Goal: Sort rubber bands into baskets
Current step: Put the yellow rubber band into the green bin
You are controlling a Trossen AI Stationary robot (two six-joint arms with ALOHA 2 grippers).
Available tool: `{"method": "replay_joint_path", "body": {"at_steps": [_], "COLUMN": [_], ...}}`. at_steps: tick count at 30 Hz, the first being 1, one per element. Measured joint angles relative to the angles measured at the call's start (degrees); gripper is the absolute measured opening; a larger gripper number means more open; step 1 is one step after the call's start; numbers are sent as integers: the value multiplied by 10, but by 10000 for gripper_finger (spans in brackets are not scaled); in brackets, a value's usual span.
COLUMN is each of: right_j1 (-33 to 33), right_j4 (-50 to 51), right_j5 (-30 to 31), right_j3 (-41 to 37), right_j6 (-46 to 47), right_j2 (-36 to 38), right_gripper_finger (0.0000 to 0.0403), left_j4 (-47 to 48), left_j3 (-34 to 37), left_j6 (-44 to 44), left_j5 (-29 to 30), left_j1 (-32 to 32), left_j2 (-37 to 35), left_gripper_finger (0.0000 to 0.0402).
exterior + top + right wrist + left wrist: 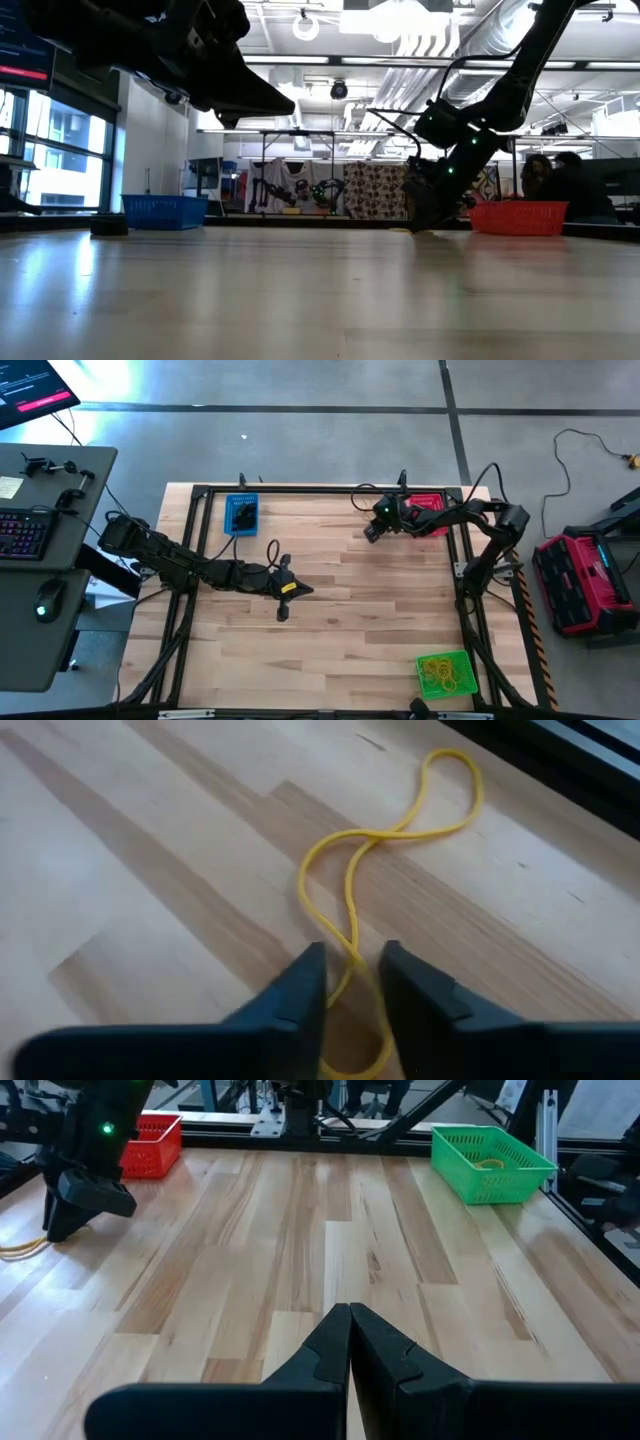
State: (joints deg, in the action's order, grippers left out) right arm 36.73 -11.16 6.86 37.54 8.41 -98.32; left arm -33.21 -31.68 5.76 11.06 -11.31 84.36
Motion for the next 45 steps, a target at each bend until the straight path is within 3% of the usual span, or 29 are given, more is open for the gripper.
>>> {"method": "replay_joint_path", "body": {"at_steps": [5,11,18,25,34,39,45], "right_j1": [-1,-30,-111,-244,-471,-585,-702], "right_j4": [7,79,184,314,426,444,513], "right_j5": [-22,-44,-17,20,40,47,49], "right_j3": [3,25,40,41,41,50,128], "right_j6": [-20,-23,-1,90,297,389,454], "right_j2": [2,35,145,290,437,463,449], "right_gripper_finger": [10,4,1,0,0,0,0], "left_j4": [0,4,6,7,9,8,7], "left_j3": [0,0,0,0,0,0,0], "left_j6": [0,1,-5,-15,-24,-24,-23], "left_j5": [0,3,19,20,20,18,17], "left_j1": [0,0,-5,-5,-5,-5,-5], "left_j2": [0,0,0,0,12,13,13], "left_gripper_finger": [0,0,0,0,0,0,0]}}
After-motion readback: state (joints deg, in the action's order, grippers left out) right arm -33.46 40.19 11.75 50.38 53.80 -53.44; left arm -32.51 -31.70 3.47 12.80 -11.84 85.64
